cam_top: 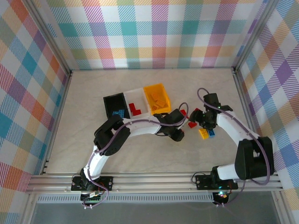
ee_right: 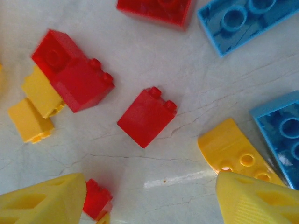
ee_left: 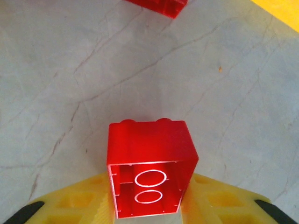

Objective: Sort the legos into containers by color

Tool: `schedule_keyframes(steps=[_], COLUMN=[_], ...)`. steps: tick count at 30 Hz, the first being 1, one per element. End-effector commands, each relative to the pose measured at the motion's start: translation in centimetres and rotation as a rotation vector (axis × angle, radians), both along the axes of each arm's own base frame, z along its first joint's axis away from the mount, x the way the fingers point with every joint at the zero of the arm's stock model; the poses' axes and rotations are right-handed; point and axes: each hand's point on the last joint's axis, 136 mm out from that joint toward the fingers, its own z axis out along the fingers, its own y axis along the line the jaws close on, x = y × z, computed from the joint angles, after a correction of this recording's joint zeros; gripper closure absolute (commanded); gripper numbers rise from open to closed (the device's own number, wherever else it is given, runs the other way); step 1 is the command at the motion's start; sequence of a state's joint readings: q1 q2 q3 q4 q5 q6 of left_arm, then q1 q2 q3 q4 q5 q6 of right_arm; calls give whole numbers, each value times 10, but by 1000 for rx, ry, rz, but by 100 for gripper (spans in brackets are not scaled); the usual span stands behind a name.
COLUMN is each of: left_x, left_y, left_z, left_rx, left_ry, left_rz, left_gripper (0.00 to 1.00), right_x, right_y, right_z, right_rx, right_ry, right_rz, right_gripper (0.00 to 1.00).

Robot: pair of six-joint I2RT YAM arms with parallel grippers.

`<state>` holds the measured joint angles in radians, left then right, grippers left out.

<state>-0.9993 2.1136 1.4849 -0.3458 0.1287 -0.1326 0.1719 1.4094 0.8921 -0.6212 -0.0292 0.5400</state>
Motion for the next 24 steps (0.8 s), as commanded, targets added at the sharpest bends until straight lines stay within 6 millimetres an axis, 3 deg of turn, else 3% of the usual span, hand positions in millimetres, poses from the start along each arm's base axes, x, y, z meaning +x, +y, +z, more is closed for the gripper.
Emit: schedule_keyframes(steps=[1, 6, 13, 19, 24], left_x=[-12, -4, 11, 43, 69], left_y=[22, 67, 154, 242, 276], left_z=[15, 53, 102, 121, 126], left_rx=[30, 23, 73, 87, 87], left_ry=[-2, -49, -140, -117, -104], left_rz=[14, 129, 292, 540, 642], left_gripper=[65, 65, 63, 62, 61], right_x=[7, 20, 40, 52, 47], right_y=[7, 5, 4, 5, 6], right_z=[-9, -27, -38, -46, -57], right_rx=[11, -36, -63, -78, -87], right_ry=[40, 81, 89, 111, 149], right_rz=[18, 15, 4, 8, 13], right_gripper=[32, 35, 37, 42, 45])
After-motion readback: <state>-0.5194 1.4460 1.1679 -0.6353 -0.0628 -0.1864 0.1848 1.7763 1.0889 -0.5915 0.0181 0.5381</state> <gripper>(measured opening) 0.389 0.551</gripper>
